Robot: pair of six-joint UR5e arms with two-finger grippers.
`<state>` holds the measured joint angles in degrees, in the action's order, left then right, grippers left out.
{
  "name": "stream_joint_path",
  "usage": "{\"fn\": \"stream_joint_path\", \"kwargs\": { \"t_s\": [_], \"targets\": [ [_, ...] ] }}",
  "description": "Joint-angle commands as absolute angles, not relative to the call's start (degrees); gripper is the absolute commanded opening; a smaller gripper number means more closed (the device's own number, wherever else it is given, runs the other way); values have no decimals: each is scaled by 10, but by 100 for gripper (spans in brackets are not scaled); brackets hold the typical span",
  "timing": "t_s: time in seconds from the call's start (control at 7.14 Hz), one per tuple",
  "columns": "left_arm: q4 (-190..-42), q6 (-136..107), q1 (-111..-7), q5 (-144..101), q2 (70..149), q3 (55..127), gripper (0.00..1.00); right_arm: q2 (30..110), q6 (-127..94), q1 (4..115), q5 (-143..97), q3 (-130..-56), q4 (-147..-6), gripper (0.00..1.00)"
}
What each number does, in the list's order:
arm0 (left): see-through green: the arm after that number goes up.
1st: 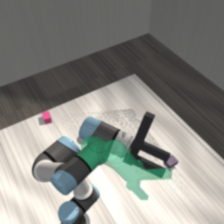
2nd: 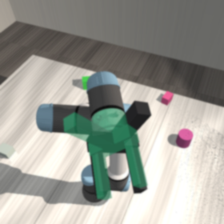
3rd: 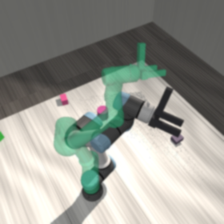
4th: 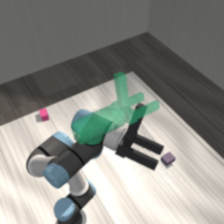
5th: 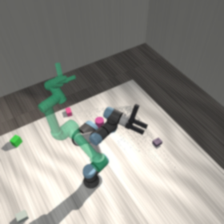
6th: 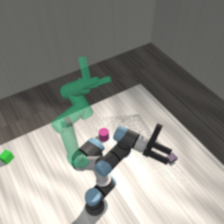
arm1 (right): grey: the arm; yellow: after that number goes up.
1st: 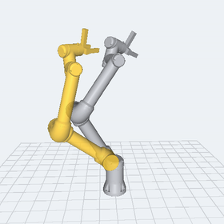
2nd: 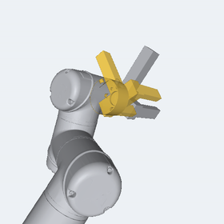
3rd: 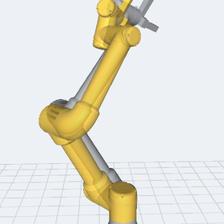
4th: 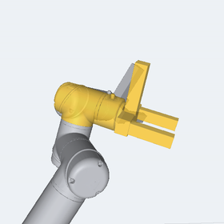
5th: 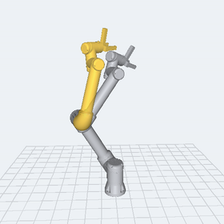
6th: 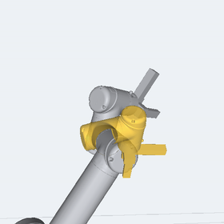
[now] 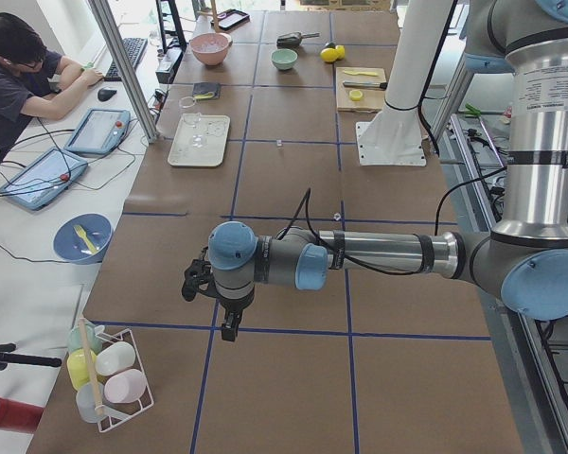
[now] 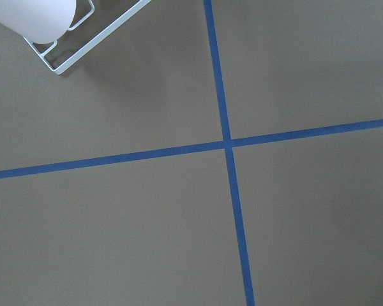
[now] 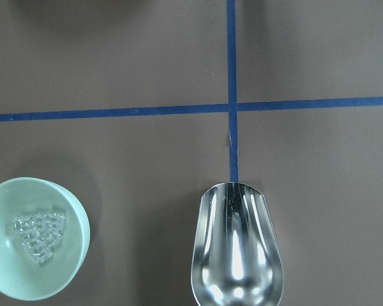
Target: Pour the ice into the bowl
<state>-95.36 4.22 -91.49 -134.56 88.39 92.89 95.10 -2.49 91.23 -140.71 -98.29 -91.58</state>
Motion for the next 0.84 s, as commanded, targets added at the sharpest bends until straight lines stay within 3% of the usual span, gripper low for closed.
{"fn": "stream_joint_path", "kwargs": {
  "t_s": [0.0, 0.7],
  "targets": [
    [-954, 42, -915, -1346, 883, 928, 100, 950, -25, 912, -1407, -983, -916, 100],
    [-954, 43, -915, -1346, 883, 929, 100, 945, -25, 912, -1407, -983, -916, 100]
  ]
}}
